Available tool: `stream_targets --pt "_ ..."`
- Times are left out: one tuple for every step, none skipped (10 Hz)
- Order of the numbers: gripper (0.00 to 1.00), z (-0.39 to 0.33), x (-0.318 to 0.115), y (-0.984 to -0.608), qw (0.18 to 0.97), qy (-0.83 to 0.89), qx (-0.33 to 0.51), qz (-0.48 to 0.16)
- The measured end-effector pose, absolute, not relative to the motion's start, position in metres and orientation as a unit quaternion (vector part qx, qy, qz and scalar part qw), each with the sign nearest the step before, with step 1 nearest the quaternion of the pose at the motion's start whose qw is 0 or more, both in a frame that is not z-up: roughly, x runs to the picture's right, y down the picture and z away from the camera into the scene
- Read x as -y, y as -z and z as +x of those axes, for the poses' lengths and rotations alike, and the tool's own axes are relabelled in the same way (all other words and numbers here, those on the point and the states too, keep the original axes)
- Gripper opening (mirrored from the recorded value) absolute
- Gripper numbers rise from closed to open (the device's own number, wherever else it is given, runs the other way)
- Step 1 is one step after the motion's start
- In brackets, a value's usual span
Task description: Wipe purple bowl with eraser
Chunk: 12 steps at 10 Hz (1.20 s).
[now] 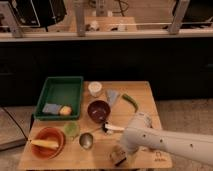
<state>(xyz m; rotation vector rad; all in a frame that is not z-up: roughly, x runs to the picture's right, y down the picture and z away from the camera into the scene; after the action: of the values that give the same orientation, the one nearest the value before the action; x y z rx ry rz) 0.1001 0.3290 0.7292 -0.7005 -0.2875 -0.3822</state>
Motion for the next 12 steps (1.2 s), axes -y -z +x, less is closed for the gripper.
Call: stream_targets --pt "0.44 0.102 -0.332 -0.732 0.911 0.178 0.139 -0.344" --pt "0.32 0.104 -0.337 -0.737 0.911 0.167 0.14 -0.349" --pt "0.21 0.105 -0.34 -0.739 0.911 0.158 0.141 -0.353" --pt "0.12 0.106 -0.342 -0.741 0.912 0.153 0.142 -0.354" --pt "0.03 0.108 -0.343 -0.74 0.912 0.149 0.141 -0.354" --pt "0.0 0.113 -0.342 -0.736 0.913 0.147 0.136 -0.355" --pt "0.0 0.115 -0.337 -0.733 0.915 0.147 0.134 -0.352" --pt "0.0 0.115 -0.33 -0.728 0.917 0.148 0.132 -0.347" --pt "0.0 0.117 -0.321 -0.724 0.919 0.148 0.13 -0.341" --pt "0.0 0.119 -0.312 -0.717 0.921 0.151 0.125 -0.336" --pt "0.0 0.12 -0.304 -0.713 0.923 0.154 0.122 -0.331" --pt "0.0 0.12 -0.299 -0.71 0.924 0.156 0.122 -0.326"
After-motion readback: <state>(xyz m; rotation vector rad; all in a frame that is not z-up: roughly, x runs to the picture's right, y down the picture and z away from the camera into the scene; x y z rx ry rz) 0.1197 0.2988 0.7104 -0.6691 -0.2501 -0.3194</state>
